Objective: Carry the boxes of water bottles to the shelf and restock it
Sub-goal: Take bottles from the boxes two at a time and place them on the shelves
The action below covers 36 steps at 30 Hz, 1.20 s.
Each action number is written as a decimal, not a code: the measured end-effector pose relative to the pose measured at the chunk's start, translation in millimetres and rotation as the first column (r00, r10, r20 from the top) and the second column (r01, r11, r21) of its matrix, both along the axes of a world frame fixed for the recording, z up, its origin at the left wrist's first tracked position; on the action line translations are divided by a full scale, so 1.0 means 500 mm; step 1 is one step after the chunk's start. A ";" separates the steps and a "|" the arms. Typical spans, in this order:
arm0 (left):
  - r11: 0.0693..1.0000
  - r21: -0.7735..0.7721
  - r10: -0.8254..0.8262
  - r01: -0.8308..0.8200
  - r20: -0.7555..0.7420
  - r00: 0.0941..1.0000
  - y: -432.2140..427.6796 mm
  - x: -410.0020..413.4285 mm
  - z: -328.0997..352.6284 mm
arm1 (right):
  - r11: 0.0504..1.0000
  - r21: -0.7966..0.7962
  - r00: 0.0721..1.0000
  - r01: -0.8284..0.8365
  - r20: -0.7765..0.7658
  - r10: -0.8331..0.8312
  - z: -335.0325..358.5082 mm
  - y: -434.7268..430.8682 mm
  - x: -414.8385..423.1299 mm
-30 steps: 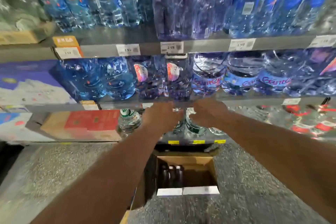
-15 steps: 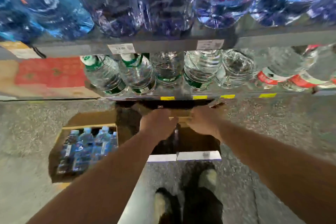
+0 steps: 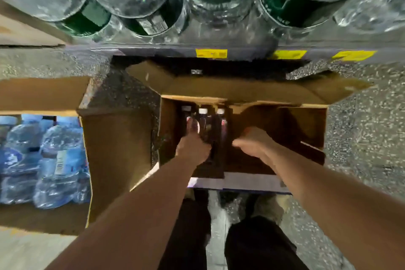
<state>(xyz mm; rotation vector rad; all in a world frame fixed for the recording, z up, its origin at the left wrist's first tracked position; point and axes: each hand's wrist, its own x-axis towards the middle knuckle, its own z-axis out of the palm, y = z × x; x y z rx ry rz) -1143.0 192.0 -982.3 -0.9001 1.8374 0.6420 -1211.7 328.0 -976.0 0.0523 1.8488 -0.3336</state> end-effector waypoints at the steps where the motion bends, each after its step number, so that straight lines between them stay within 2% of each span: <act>1: 0.998 0.013 0.055 -0.055 0.018 0.998 0.000 0.006 -0.037 | 1.000 -0.001 0.999 0.030 0.026 -0.030 -0.037 -0.005 0.005; 4: 0.977 0.054 0.202 -0.206 0.063 0.977 0.014 0.016 -0.130 | 0.996 0.035 0.988 0.084 0.131 -0.088 -0.131 -0.014 0.027; 6: 0.957 0.046 0.283 -0.286 0.072 0.957 0.023 0.028 -0.176 | 0.975 0.063 0.950 0.211 0.220 -0.220 -0.181 -0.012 0.048; 9: 0.934 -0.019 0.358 -0.358 0.015 0.934 0.020 0.051 -0.218 | 0.914 0.084 0.886 0.397 0.223 -0.405 -0.235 -0.011 0.083; 11: 0.930 -0.033 0.366 -0.367 -0.029 0.930 0.013 0.056 -0.232 | 0.891 0.075 0.860 0.448 0.239 -0.452 -0.264 -0.016 0.105; 18: 0.898 -0.050 0.434 -0.438 -0.064 0.898 0.017 0.046 -0.242 | 0.854 0.121 0.835 0.505 0.183 -0.519 -0.293 -0.027 0.120; 26: 0.812 0.081 0.583 -0.578 -0.051 0.811 0.036 0.047 -0.271 | 0.812 0.110 0.796 0.574 0.158 -0.584 -0.309 -0.010 0.122; 29: 0.822 0.135 0.560 -0.553 -0.014 0.828 0.034 0.042 -0.267 | 0.817 0.107 0.798 0.567 0.175 -0.577 -0.305 -0.005 0.112; 36: 0.878 0.117 0.477 -0.463 -0.143 0.867 0.030 0.053 -0.153 | 0.830 0.069 0.816 0.554 0.150 -0.558 -0.193 0.006 0.077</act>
